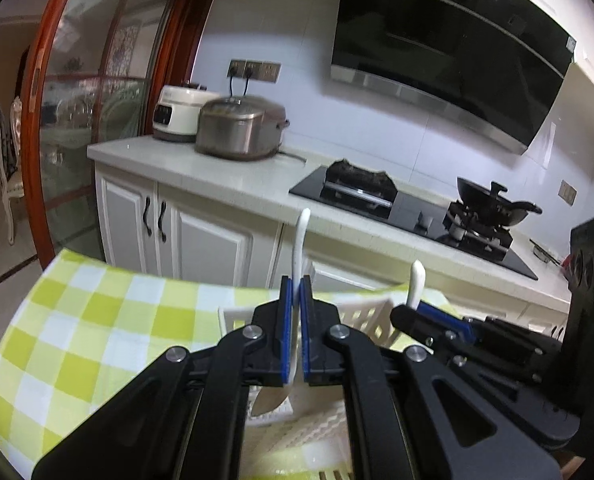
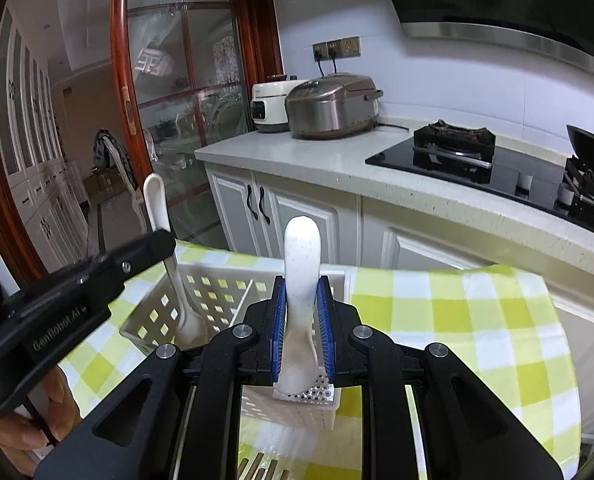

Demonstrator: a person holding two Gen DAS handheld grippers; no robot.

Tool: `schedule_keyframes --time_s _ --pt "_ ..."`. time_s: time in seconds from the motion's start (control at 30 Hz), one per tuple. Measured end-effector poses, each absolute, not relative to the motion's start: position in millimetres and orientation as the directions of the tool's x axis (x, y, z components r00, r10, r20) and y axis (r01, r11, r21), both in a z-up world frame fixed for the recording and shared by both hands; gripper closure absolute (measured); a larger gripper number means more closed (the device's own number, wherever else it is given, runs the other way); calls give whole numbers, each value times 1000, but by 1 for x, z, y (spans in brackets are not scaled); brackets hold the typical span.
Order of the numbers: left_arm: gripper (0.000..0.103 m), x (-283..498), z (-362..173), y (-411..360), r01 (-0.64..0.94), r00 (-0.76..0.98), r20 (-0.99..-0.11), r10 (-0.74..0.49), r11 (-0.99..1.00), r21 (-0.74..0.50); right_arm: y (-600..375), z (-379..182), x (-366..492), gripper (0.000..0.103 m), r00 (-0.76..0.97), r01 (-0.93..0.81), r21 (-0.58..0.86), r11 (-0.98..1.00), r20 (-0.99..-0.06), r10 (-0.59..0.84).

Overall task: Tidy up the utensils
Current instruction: 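Open both tools to drop the spoons into the white caddy, then grasp one brown chopstick with the right tool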

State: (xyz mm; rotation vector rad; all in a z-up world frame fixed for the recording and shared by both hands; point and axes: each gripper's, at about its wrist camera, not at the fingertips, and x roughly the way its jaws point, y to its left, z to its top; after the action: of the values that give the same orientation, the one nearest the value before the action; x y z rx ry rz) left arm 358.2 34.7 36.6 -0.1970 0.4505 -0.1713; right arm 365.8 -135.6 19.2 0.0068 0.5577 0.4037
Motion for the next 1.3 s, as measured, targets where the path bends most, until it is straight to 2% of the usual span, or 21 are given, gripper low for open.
schedule_keyframes --time_s 0.07,0.13,0.17,0.23,0.37,0.43,0.5,0.7,0.97,1.13,1.3 --pt "94 356 29 36 112 880 -430 -201 968 -223 -136 15 365 85 767 -366 119 923 -523 372" --pt "75 351 25 40 103 880 -434 -195 969 -225 -136 12 366 84 762 -360 124 925 -532 368" --pt "68 349 25 43 97 881 -433 -192 968 -231 -138 12 365 83 761 -359 126 925 -534 368" --pt "47 341 27 50 76 888 -424 -177 967 -244 -140 15 363 78 766 -357 127 925 -527 368" --pt "35 321 35 64 25 894 -427 -133 968 -249 -152 27 346 78 785 -342 136 930 -503 362" --pt "23 306 37 71 -13 890 -444 -103 968 -251 -158 31 334 78 789 -336 147 930 -496 364" --pt "15 289 38 75 -42 892 -447 -72 970 -240 -163 31 320 78 792 -334 150 930 -490 364" --pt "5 231 30 76 -78 888 -460 2 986 -146 -173 14 273 77 786 -312 157 937 -511 348" --pt "5 170 -7 78 -133 864 -500 49 982 -135 -181 -20 226 75 747 -300 194 934 -561 357" --pt "5 157 -44 78 -137 827 -560 46 983 -121 -183 -45 212 75 743 -261 172 950 -593 311" --pt "5 157 -60 80 -128 817 -575 44 986 -107 -183 -67 213 75 714 -237 166 957 -639 287"
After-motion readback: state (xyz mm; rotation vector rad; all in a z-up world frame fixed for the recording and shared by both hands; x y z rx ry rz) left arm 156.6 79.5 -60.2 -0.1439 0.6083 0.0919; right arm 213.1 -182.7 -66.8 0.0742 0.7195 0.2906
